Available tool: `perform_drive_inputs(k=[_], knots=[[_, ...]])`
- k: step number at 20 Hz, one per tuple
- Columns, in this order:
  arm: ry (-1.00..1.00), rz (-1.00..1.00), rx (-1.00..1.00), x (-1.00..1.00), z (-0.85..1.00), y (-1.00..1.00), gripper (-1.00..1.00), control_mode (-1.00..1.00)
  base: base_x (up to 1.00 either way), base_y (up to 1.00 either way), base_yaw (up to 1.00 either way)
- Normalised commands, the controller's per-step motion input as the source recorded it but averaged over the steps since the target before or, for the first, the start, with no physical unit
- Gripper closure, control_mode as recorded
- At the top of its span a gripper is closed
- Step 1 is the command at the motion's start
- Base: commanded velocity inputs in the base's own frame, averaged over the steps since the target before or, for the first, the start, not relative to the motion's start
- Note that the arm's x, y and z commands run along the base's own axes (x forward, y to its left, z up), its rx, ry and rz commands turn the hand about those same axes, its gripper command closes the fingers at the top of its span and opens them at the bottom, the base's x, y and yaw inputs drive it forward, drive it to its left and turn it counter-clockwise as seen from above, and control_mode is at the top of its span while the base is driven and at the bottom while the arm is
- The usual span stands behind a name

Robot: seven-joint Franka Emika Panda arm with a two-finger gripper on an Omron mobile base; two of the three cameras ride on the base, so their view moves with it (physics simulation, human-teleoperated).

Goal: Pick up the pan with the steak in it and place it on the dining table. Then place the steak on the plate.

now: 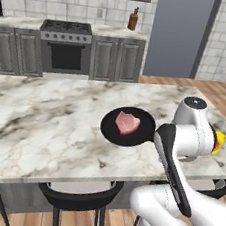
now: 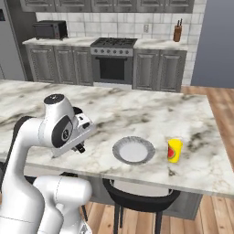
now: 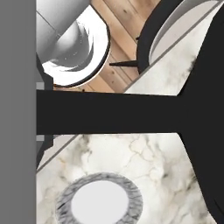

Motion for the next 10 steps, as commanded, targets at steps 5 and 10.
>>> perform_drive_inputs(k=[5, 10], knots=[[0.06, -0.20, 0.11, -0.09, -0.21, 0.00, 1.00, -1.00, 0.00, 0.00, 0.00], [0.01, -0.41, 0.15, -0.19, -0.29, 0.01, 1.00, -1.00, 0.00, 0.00, 0.00]])
